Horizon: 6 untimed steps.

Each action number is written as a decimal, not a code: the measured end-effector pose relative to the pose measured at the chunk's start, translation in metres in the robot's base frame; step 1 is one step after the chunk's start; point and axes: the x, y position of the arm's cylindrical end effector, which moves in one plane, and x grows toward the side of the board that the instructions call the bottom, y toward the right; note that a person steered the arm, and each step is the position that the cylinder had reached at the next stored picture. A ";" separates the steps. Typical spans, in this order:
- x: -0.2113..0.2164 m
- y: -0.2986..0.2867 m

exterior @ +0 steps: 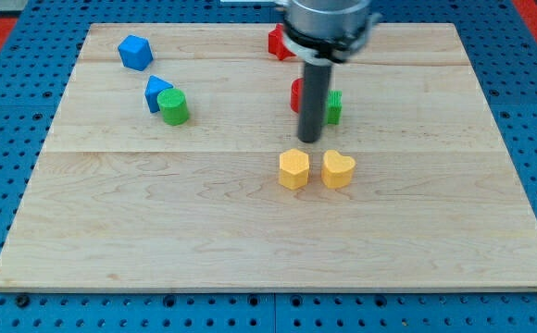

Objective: Move the green star to the right side of the red star

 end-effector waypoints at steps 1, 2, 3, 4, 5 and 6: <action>-0.010 -0.016; -0.029 0.013; -0.047 0.049; -0.063 0.049; -0.080 0.052; -0.036 0.055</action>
